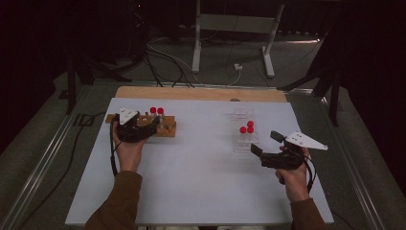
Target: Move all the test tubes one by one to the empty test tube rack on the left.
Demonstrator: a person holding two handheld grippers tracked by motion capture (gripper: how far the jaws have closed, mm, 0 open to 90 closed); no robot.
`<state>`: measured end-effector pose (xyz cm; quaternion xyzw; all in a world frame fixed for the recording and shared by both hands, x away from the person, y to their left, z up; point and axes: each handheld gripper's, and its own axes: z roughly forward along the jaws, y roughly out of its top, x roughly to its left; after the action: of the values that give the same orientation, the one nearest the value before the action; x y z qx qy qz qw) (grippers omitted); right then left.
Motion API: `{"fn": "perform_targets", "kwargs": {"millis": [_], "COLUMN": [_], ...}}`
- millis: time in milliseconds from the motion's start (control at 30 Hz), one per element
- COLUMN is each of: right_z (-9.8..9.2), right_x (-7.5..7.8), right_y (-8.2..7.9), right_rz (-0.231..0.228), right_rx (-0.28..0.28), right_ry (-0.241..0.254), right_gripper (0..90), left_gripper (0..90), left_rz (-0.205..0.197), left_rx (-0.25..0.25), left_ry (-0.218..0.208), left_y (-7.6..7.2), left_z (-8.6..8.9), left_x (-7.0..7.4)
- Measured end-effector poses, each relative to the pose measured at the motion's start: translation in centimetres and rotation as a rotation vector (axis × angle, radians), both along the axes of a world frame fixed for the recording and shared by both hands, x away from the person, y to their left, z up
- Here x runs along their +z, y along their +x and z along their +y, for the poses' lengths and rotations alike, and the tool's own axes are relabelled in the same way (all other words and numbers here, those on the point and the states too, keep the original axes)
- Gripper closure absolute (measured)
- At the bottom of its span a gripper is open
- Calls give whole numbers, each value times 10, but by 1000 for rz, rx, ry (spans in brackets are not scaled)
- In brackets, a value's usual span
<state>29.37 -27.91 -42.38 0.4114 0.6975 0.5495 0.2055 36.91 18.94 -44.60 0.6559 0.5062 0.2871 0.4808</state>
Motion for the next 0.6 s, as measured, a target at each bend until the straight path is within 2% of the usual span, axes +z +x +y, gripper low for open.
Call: {"fn": "perform_targets", "kwargs": {"millis": [300,600], "right_z": [3,3], "right_x": [-1,3], "right_y": [1,3], "right_rz": [-1,-10], "right_rx": [3,-2], "right_ry": [-8,-15], "right_gripper": [10,10], "left_gripper": [20,13], "left_rz": [-5,-38], "left_rx": [-54,-96], "left_ry": [5,-3], "left_y": [-20,-41], "left_z": [2,2], "left_x": [9,16]}}
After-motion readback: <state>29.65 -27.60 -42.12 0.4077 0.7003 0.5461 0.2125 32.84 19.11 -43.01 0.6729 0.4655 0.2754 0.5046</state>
